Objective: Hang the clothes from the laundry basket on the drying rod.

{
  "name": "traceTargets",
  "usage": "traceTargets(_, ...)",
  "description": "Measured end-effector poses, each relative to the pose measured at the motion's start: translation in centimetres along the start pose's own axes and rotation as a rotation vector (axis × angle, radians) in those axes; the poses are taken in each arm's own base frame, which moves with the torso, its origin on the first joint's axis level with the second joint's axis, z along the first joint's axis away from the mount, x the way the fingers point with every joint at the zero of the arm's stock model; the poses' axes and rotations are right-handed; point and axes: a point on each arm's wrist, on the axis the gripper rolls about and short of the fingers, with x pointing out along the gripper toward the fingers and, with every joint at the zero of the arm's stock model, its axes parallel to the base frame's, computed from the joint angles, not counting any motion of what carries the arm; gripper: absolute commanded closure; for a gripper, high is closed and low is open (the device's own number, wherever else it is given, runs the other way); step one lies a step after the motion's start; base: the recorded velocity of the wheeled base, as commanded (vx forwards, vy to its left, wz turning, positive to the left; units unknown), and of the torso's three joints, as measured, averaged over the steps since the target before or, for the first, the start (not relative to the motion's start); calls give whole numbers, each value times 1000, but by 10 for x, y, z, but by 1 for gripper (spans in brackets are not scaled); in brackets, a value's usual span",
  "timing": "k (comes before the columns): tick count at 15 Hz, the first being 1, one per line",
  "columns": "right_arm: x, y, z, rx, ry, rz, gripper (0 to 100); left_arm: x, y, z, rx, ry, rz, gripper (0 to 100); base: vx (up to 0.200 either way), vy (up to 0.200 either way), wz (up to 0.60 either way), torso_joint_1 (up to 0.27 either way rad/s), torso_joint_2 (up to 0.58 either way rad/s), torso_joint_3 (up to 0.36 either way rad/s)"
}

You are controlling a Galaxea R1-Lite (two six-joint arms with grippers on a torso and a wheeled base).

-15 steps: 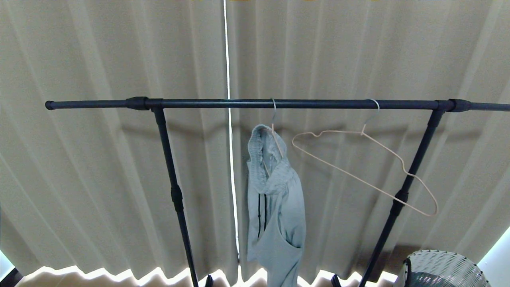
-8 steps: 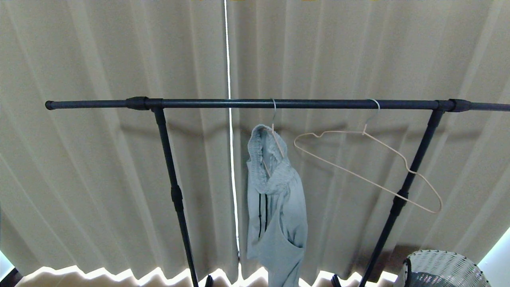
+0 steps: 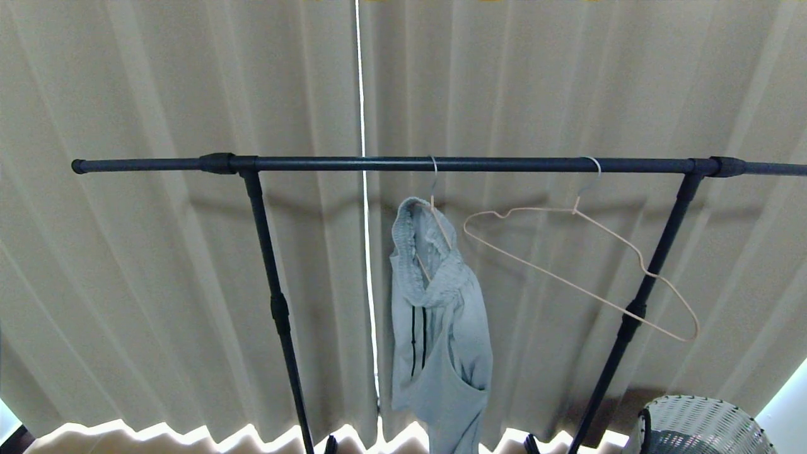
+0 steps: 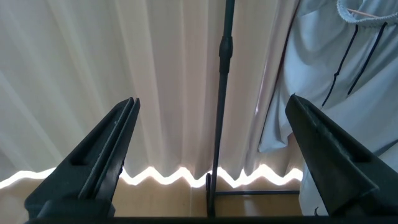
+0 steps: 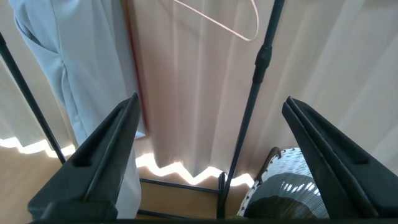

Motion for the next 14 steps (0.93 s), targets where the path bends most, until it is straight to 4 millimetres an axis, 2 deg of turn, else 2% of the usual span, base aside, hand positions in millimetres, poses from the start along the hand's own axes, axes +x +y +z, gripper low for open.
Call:
traceTargets(5,0,0,0,0,0,0,0,0,0,0,-1,0,0,0,0,0,0,0,0,0)
traceTargets(14,0,0,0,0,0,1,0,0,0,0,-3,-2,-5,0,-200,0,0,5,0,3)
